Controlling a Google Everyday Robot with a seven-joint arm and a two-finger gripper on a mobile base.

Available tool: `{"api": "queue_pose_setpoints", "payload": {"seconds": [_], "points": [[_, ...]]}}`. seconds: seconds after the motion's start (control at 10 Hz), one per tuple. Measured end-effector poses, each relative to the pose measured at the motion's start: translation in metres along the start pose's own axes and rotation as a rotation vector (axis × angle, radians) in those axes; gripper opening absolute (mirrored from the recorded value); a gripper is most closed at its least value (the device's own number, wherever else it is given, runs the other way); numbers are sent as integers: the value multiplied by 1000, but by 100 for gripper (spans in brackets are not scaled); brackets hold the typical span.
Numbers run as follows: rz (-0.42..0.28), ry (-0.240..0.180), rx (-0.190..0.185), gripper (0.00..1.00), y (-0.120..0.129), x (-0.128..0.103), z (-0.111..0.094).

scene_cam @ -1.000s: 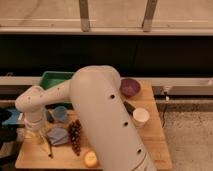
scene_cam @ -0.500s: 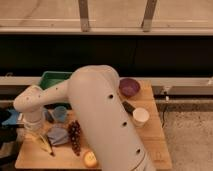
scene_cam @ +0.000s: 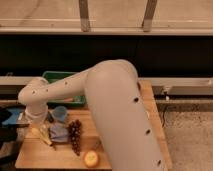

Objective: Place banana in plastic cup

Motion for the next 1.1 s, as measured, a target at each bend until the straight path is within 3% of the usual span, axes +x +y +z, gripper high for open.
{"api": "queue_pose_setpoints", "payload": {"seconds": [0.3,0.5,0.7,0.9,1.1], "points": [[-7,-47,102,0,-12,-11,-54],[2,-81,192,0,-26,-15,-99],[20,-135,261,0,-44,-17,-136],[49,-248,314,0,-78,-14,-161],[83,-340,341,0,-111,-10,-173]]}}
